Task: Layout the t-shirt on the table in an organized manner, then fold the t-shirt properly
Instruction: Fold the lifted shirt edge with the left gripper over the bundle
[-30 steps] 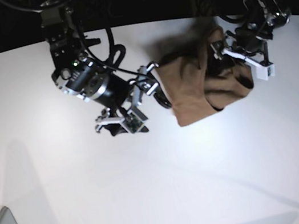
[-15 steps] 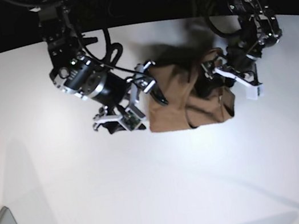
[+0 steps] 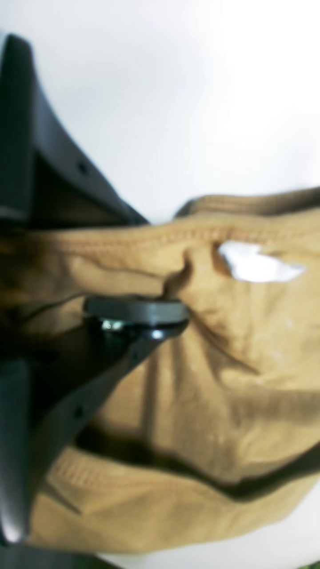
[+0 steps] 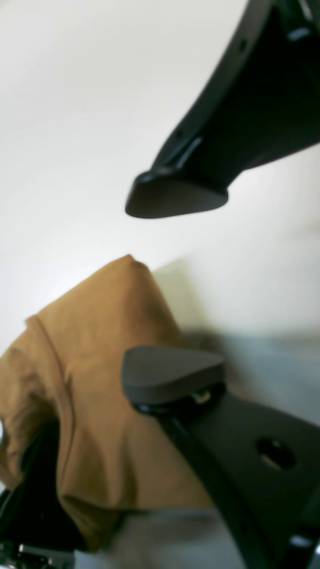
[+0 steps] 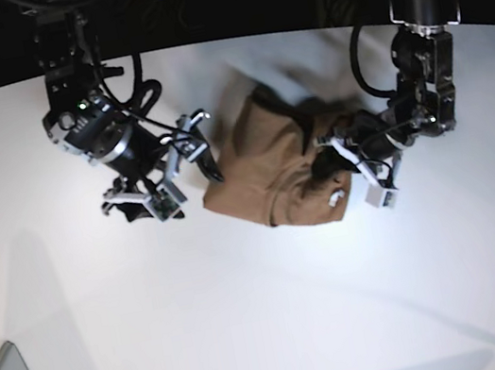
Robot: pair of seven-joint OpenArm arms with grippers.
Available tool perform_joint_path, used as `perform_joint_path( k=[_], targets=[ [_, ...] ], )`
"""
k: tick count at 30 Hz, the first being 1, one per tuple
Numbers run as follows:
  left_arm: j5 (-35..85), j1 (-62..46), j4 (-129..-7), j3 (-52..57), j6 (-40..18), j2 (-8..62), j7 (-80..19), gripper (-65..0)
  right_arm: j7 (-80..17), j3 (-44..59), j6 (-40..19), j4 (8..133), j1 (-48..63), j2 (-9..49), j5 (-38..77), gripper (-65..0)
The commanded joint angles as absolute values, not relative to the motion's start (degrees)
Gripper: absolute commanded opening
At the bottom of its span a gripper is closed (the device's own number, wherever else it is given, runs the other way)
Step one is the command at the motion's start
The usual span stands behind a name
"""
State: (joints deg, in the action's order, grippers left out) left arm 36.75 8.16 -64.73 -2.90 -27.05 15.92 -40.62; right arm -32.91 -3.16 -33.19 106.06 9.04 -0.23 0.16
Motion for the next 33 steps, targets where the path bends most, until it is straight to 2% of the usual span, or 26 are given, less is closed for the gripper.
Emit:
perform_joint_path(
  k=[1,5,8,10,14,16,17,23,28,33],
  targets=[
    [32.0,8.3,-63.9,-3.9,-24.3,17.1,-43.6,-65.0,-31.1,-3.3,-33.6,108.5,9.0,-0.7,1.2,-19.1],
    [32.0,9.5,-63.4,-4.8,-24.3,17.4,-42.9,-65.0,-30.7,-6.2,-33.6,111.1,9.8,-2.8,1.3,-19.8],
    [32.0,9.5,-63.4,-4.8,-24.3,17.4,-42.9,-65.0,-30.6,-6.9,-33.7,110.4,9.5,-5.8,1.3,-25.6],
    [32.0,9.5,-63.3,-4.8,-24.3,17.4,-42.9,-65.0,-30.5,-7.6,-33.7,107.6,9.0,-8.0,1.3,-33.9],
    [32.0,9.4,-63.3,-4.7,-24.3,17.4,-42.9,-65.0,-30.5,-8.8,-33.7,98.7,5.9,-8.7,1.4,-52.4],
    [32.0,9.4,-63.3,-4.7,-24.3,17.4,-42.9,-65.0,-30.3,-8.9,-33.7,94.3,5.1,-8.7,3.3,-59.0],
    [32.0,9.4,-63.3,-4.7,-24.3,17.4,-42.9,-65.0,-29.4,-8.9,-33.7,92.3,5.0,-8.6,4.5,-60.2],
    [31.9,9.6,-63.3,-4.6,-24.3,18.2,-42.9,-65.0,-20.4,-8.8,-33.6,84.3,8.0,-6.9,7.3,-60.1],
    [31.9,9.6,-63.3,-4.7,-24.3,18.9,-42.9,-65.0,-17.0,-8.6,-33.6,79.7,8.0,-6.7,7.2,-60.1],
    [29.0,9.6,-63.5,-4.6,-24.4,18.9,-42.9,-65.0,-17.0,-8.5,-33.6,83.5,8.6,-5.2,7.3,-60.1]
  ],
)
